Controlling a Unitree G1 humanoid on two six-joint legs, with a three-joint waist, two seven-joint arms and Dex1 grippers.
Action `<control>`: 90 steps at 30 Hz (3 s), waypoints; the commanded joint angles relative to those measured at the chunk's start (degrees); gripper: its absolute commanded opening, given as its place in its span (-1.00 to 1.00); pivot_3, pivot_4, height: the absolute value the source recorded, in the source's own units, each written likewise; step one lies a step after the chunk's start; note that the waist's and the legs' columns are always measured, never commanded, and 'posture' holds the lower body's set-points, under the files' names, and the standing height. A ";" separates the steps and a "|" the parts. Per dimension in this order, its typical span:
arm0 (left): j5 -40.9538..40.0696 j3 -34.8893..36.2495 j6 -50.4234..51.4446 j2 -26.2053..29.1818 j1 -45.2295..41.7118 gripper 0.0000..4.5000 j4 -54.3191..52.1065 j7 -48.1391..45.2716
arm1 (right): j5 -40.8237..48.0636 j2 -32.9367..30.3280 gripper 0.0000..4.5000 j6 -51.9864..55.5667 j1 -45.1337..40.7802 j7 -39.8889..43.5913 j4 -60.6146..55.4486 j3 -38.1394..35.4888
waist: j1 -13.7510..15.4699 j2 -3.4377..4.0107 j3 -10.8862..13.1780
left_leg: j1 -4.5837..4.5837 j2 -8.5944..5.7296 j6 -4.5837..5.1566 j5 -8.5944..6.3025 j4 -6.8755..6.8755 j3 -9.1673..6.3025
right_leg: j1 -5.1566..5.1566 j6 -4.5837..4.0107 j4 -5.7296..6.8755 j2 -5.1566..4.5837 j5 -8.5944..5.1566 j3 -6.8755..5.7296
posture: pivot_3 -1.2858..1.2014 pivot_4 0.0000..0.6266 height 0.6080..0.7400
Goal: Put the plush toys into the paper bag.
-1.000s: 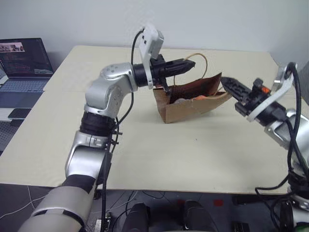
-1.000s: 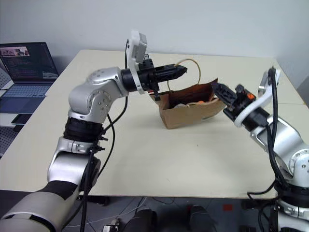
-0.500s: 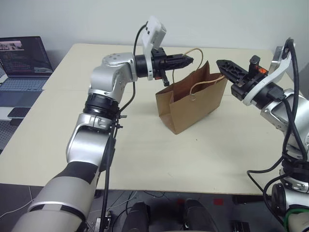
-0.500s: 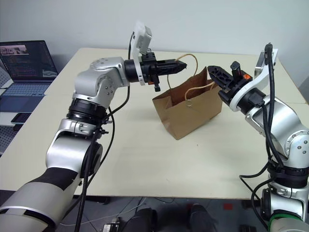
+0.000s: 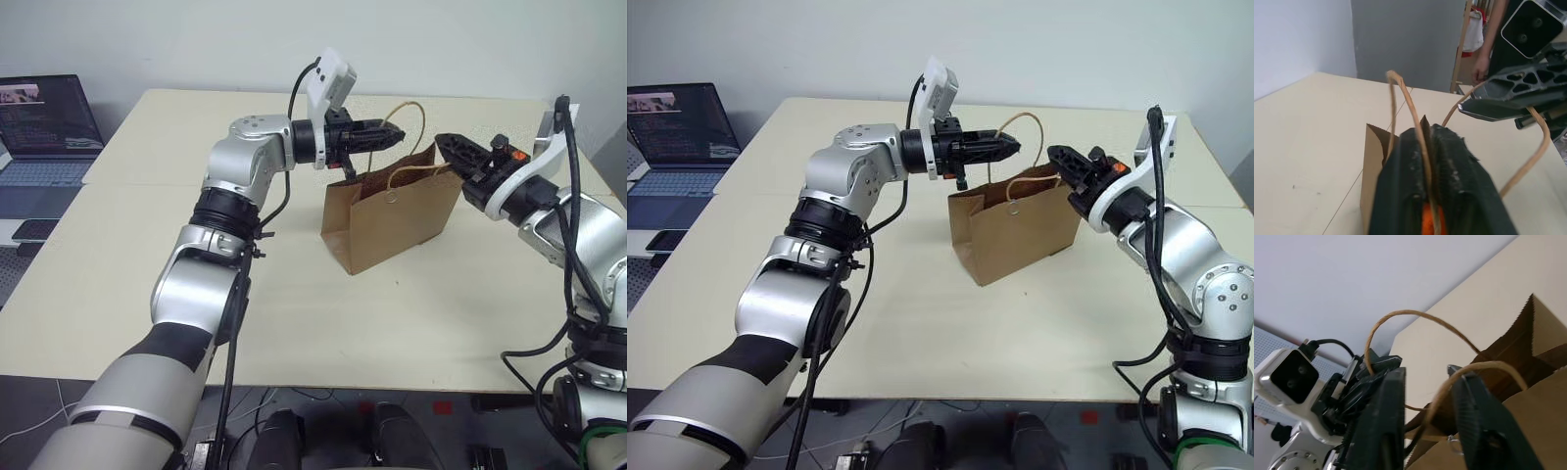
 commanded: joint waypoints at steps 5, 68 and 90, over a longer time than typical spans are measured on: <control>-0.77 2.70 -0.02 2.05 0.13 0.35 -5.18 0.22 | -6.65 -6.18 0.83 4.12 -1.27 8.81 0.03 -0.95 | 0.02 0.00 0.00 | 0.00 -0.01 0.00 0.00 0.01 0.01 | 0.00 0.00 0.00 0.00 0.00 0.01 | 0.03 -0.52 1.00; -0.43 2.38 -2.89 4.40 22.91 0.87 -13.66 -4.25 | -46.55 -25.02 1.00 12.03 13.44 66.91 -15.58 -5.33 | 0.21 -0.03 0.01 | 0.08 0.03 0.01 0.00 0.71 0.03 | 0.32 0.01 0.06 -0.01 0.01 0.00 | 0.03 -0.52 1.00; -0.36 2.65 -4.11 0.07 26.17 -0.16 -16.56 3.01 | -46.27 -25.99 1.00 13.13 14.16 68.75 -16.97 -6.95 | 0.20 -0.03 0.01 | 0.09 0.04 0.01 0.00 0.71 0.02 | 0.32 0.01 0.08 -0.01 0.01 0.00 | 0.03 -0.52 1.00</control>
